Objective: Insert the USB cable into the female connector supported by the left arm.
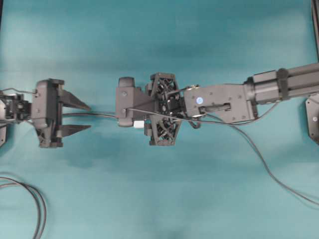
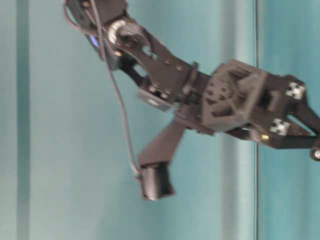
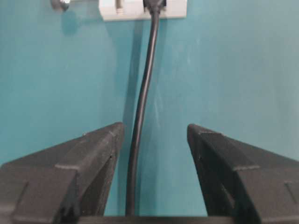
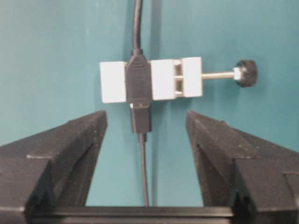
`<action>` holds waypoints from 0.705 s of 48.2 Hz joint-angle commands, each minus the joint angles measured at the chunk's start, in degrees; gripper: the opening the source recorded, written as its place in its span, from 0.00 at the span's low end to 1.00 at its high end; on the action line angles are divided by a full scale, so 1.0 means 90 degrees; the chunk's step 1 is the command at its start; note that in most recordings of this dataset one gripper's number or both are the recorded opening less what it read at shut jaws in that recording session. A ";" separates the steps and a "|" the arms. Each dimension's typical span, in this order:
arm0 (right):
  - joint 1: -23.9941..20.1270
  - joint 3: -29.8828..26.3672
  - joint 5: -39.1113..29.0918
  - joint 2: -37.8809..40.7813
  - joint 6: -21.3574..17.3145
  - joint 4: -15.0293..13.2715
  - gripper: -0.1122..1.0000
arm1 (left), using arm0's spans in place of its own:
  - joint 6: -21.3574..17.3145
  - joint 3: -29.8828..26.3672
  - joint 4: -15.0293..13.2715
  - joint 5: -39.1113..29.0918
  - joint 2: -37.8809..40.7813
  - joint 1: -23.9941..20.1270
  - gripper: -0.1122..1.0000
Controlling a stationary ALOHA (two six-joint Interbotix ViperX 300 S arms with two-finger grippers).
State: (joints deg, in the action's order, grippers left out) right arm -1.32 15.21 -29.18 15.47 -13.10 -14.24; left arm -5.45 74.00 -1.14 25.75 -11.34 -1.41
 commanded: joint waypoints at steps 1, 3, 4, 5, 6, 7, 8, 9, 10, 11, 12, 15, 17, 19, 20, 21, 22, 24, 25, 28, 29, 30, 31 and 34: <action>-0.0010 -0.0010 0.0029 -0.0479 -0.0029 -0.0020 0.72 | 0.0078 0.0049 0.0000 -0.0361 -0.0596 -0.0039 0.71; -0.0010 0.0059 0.0029 -0.0615 -0.0029 -0.0020 0.72 | 0.0078 0.0107 0.0000 -0.0537 -0.0869 -0.0068 0.71; -0.0010 0.0098 0.0039 -0.0674 -0.0039 -0.0020 0.72 | 0.0078 0.0137 0.0000 -0.0615 -0.0996 -0.0098 0.71; -0.0010 0.0156 0.0039 -0.0742 -0.0039 -0.0020 0.72 | 0.0078 0.0156 -0.0010 -0.0703 -0.1152 -0.0107 0.71; -0.0010 0.0244 0.0039 -0.0859 -0.0039 -0.0020 0.72 | 0.0078 0.0186 0.0000 -0.0791 -0.1299 -0.0137 0.70; -0.0010 0.0312 0.0049 -0.0918 -0.0039 -0.0020 0.72 | 0.0078 0.0215 -0.0010 -0.0869 -0.1455 -0.0156 0.70; -0.0010 0.0381 0.0049 -0.0986 -0.0049 -0.0020 0.72 | 0.0078 0.0244 0.0000 -0.0967 -0.1611 -0.0176 0.70; -0.0010 0.0449 0.0068 -0.1055 -0.0059 -0.0020 0.72 | 0.0078 0.0273 -0.0010 -0.1064 -0.1777 -0.0205 0.71; -0.0010 0.0518 0.0078 -0.1123 -0.0068 -0.0020 0.72 | 0.0078 0.0303 0.0000 -0.1152 -0.1934 -0.0225 0.70; -0.0010 0.0605 0.0098 -0.1191 -0.0078 -0.0020 0.72 | 0.0078 0.0322 -0.0010 -0.1250 -0.2090 -0.0234 0.71; -0.0010 0.0684 0.0127 -0.1250 -0.0098 -0.0020 0.72 | 0.0068 0.0352 -0.0010 -0.1348 -0.2266 -0.0244 0.71; -0.0010 0.0938 0.0234 -0.1475 -0.0176 -0.0020 0.72 | 0.0068 0.0430 0.0000 -0.1631 -0.2764 -0.0264 0.71; -0.0010 0.1113 0.0361 -0.1621 -0.0273 -0.0020 0.72 | 0.0059 0.0508 -0.0010 -0.1816 -0.3184 -0.0264 0.70; -0.0010 0.1299 0.0518 -0.1777 -0.0381 -0.0020 0.72 | 0.0059 0.0576 0.0000 -0.1934 -0.3525 -0.0254 0.71; -0.0010 0.1387 0.0615 -0.1865 -0.0439 -0.0020 0.72 | 0.0059 0.0605 0.0000 -0.2002 -0.3711 -0.0254 0.71; -0.0010 0.1475 0.0723 -0.1943 -0.0508 -0.0020 0.72 | 0.0059 0.0625 0.0000 -0.2080 -0.3877 -0.0264 0.71; -0.0010 0.1582 0.0820 -0.2031 -0.0566 -0.0020 0.72 | 0.0059 0.0654 0.0000 -0.2139 -0.4063 -0.0254 0.71; 0.0010 0.1826 0.1113 -0.2227 -0.0742 -0.0020 0.72 | 0.0059 0.0703 0.0000 -0.2275 -0.4414 -0.0264 0.71; 0.0010 0.1924 0.1250 -0.2314 -0.0811 -0.0020 0.72 | 0.0059 0.0713 0.0000 -0.2344 -0.4580 -0.0264 0.71; 0.0020 0.2266 0.1660 -0.2539 -0.0967 -0.0020 0.72 | 0.0059 0.0723 -0.0010 -0.2568 -0.5020 -0.0264 0.71; 0.0020 0.2373 0.1807 -0.2617 -0.1016 -0.0020 0.72 | 0.0059 0.0723 0.0000 -0.2656 -0.5137 -0.0264 0.70; 0.0020 0.2490 0.1953 -0.2705 -0.1064 -0.0020 0.72 | 0.0059 0.0723 0.0000 -0.2734 -0.5254 -0.0264 0.70; 0.0020 0.2607 0.2100 -0.2783 -0.1104 -0.0020 0.72 | 0.0059 0.0713 0.0000 -0.2813 -0.5342 -0.0264 0.70; 0.0029 0.2930 0.2568 -0.3027 -0.1211 -0.0020 0.72 | 0.0068 0.0674 -0.0010 -0.3086 -0.5557 -0.0264 0.70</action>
State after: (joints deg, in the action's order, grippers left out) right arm -1.23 39.46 -10.63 -8.09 -23.38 -14.24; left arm -5.45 81.04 -1.23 0.18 -59.24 -3.60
